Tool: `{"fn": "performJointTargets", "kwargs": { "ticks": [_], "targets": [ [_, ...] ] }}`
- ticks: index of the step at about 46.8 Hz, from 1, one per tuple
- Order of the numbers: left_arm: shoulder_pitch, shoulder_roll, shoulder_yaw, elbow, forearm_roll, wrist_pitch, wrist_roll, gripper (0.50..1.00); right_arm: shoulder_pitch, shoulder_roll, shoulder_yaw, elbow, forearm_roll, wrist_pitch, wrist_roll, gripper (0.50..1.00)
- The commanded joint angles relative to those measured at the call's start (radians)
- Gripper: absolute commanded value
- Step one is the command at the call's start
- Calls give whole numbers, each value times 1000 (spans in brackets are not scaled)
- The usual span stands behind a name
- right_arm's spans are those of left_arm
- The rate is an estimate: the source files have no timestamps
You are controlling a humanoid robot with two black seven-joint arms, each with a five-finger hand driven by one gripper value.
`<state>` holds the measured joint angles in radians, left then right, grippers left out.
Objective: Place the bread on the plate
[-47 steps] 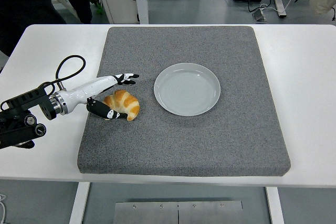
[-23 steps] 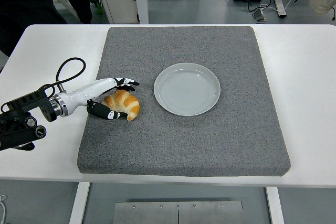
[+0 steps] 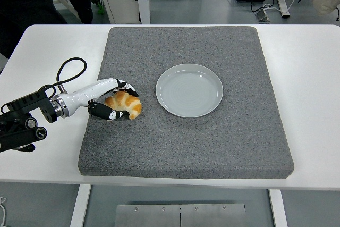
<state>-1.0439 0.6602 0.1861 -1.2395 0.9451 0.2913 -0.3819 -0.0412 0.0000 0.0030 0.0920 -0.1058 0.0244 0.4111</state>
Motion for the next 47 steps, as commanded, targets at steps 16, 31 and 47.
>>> {"fn": "performJointTargets", "kwargs": {
  "ticks": [16,31,47],
  "targets": [
    [-16,10,-2,0,1,-6,0,500,1,0,0,0,0,0,0,1000],
    [-107,44,-1,11,-8,-27,-3,500,1,0,2,0,0,0,0,1000],
    [-246,122,-10,17,-9,-98,0,500,0,0,2,2,0,0,0,1000]
  ]
}}
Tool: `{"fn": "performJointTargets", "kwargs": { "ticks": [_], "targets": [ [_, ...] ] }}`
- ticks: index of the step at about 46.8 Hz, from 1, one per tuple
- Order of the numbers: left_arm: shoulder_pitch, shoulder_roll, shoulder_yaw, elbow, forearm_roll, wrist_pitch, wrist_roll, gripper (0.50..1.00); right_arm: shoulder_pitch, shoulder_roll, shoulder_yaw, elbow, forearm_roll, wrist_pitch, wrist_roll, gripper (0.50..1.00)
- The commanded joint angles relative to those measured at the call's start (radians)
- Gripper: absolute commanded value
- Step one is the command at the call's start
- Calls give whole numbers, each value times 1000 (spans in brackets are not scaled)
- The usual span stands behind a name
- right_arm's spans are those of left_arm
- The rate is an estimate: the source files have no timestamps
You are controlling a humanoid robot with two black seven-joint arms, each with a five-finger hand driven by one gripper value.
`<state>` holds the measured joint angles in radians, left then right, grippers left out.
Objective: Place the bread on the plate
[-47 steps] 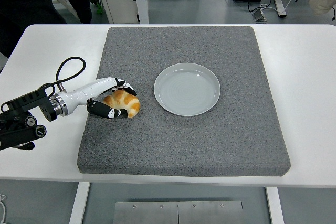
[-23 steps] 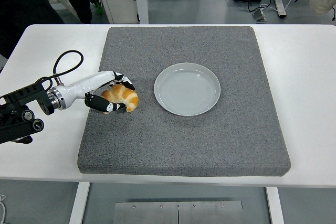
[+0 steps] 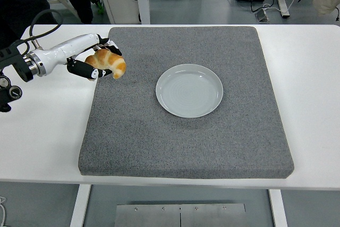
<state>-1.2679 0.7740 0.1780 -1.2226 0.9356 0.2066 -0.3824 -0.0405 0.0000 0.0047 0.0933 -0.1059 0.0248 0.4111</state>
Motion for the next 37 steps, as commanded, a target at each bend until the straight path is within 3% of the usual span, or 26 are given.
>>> {"fn": "performJointTargets", "kwargs": {
  "ticks": [1,23,37],
  "targets": [
    [-33,11,-2,0,0,-19,0,500,-1,0,0,0,0,0,0,1000],
    [-192,5,-5,41,-24,-98,11,500,-1,0,0,0,0,0,0,1000],
    [-249,-166,-3,176,-24,-112,10,500,-1,0,-2,-1,0,0,0,1000]
  ]
}}
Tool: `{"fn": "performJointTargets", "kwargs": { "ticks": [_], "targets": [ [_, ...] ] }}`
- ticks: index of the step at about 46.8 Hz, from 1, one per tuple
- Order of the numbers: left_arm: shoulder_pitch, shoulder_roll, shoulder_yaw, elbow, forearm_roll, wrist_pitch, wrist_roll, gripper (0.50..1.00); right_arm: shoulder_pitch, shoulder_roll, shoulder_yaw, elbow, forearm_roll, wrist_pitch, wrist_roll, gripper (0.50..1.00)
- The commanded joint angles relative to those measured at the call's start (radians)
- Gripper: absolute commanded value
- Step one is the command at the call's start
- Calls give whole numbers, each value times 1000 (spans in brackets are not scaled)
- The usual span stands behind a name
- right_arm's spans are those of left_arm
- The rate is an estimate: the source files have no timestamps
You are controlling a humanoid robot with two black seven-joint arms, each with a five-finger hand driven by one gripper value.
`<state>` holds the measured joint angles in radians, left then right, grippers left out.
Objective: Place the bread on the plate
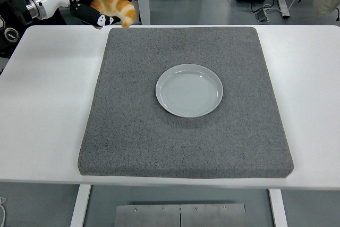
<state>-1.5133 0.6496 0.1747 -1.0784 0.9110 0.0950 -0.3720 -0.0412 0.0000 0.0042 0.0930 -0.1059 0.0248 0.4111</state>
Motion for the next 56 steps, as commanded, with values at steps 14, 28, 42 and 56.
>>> {"fn": "performJointTargets", "kwargs": {
  "ticks": [14,28,42,56],
  "targets": [
    [5,-217,0,100,-3,6,-1,500,1,0,-1,-1,0,0,0,1000],
    [44,-326,3,138,-3,14,-8,500,0,0,-1,-1,0,0,0,1000],
    [127,-357,9,138,9,49,-58,500,0,0,-1,-1,0,0,0,1000],
    [205,-400,20,149,17,83,-82,500,0,0,-1,-1,0,0,0,1000]
  ]
}}
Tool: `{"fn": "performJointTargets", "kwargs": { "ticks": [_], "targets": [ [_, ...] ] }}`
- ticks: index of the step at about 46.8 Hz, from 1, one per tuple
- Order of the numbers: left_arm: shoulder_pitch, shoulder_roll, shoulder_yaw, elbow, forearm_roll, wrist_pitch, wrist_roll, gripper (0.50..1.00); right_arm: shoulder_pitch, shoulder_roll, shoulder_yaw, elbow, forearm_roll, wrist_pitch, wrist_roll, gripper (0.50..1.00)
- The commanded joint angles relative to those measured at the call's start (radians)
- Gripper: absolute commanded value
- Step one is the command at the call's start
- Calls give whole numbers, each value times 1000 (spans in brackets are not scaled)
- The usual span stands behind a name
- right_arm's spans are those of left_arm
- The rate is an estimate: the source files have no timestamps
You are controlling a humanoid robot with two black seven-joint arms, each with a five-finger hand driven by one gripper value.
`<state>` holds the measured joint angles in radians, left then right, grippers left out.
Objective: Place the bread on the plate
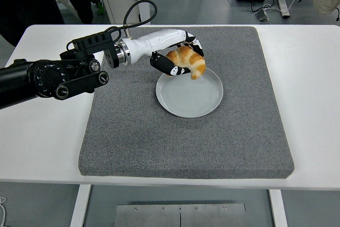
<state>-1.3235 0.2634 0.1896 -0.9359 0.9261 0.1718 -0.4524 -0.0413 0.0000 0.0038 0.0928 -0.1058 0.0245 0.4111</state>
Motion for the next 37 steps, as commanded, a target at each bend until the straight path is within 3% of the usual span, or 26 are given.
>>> {"fn": "performJointTargets", "kwargs": {
  "ticks": [1,14,37],
  "targets": [
    [21,-18,8,12,3,8,-2,500,0,0,-1,-1,0,0,0,1000],
    [86,-104,28,134,17,18,-49,500,0,0,1,-1,0,0,0,1000],
    [138,-125,31,164,16,25,-60,500,0,0,1,1,0,0,0,1000]
  ]
}}
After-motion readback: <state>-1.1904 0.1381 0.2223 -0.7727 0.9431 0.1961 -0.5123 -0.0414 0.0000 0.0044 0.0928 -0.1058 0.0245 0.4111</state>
